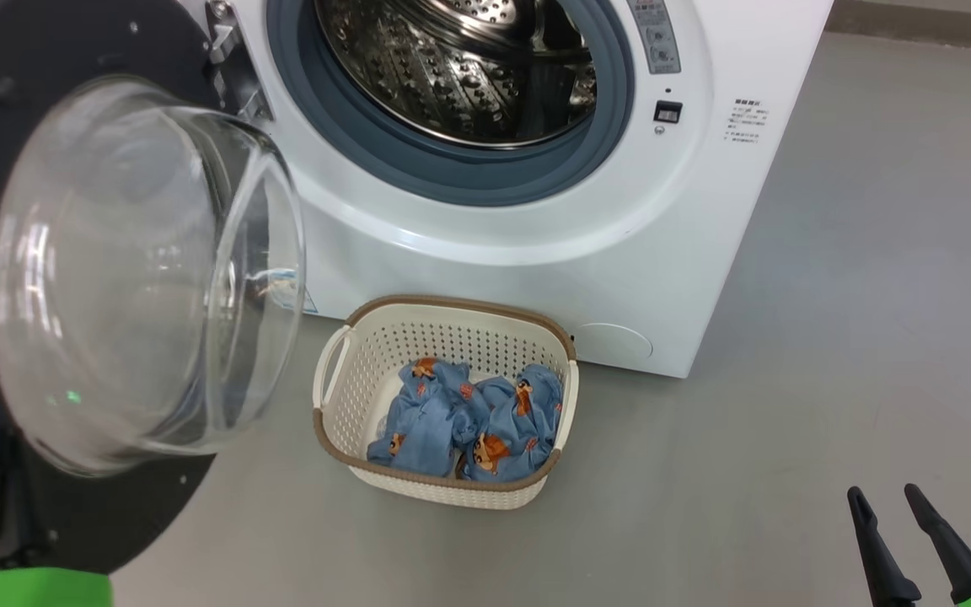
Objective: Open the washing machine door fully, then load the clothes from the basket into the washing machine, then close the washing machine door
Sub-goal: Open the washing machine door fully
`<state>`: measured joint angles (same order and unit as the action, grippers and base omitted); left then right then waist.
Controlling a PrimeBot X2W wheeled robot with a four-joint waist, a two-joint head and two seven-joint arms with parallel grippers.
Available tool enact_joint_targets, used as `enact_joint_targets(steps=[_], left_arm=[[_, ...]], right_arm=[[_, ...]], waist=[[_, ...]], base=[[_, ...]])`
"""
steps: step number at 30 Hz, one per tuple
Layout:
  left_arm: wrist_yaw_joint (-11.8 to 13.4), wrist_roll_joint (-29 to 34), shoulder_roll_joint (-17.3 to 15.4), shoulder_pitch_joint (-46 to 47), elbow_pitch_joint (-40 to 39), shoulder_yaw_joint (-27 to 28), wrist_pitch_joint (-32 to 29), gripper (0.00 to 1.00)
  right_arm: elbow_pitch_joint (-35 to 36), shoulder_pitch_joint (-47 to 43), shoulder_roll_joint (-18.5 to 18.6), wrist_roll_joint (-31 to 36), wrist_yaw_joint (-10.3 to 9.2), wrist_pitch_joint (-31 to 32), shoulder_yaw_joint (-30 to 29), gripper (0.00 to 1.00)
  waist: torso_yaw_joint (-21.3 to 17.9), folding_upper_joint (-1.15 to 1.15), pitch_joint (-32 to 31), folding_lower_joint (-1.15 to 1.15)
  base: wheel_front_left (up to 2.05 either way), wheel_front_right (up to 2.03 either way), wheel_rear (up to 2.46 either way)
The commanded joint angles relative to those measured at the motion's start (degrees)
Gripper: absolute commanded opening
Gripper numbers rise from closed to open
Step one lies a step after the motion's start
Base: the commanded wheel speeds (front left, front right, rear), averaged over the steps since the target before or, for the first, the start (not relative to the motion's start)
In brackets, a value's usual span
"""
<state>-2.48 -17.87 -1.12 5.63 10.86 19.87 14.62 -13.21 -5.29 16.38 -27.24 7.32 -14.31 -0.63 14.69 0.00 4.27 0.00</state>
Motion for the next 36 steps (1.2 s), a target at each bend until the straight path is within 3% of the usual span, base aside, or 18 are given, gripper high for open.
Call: enact_joint_targets(steps=[1, 16, 36], left_arm=[[-0.21, 0.3, -2.3, 2.91, -0.79, 3.74, 0.38, 0.0], [-2.44, 4.43, -6.7, 13.4, 7.17, 16.92, 0.38, 0.0], [-3.13, 9.98, -13.22, 22.98, 15.72, 26.82, 0.38, 0.0]], right_arm=[[1.34, 1.63, 1.64, -0.12, 0.17, -0.69, 1.14, 1.0], [2.24, 4.3, 2.74, -0.46, 0.17, -0.69, 1.01, 1.0], [3.59, 7.63, 5.12, -0.74, 0.17, -0.69, 0.43, 1.0]], waist=[[-0.07, 0.0, 0.6, 0.0], [-0.76, 0.0, 5.75, 0.0], [-1.55, 0.0, 12.08, 0.0]], base=[[0.0, 0.0, 0.0], [0.0, 0.0, 0.0], [0.0, 0.0, 0.0]])
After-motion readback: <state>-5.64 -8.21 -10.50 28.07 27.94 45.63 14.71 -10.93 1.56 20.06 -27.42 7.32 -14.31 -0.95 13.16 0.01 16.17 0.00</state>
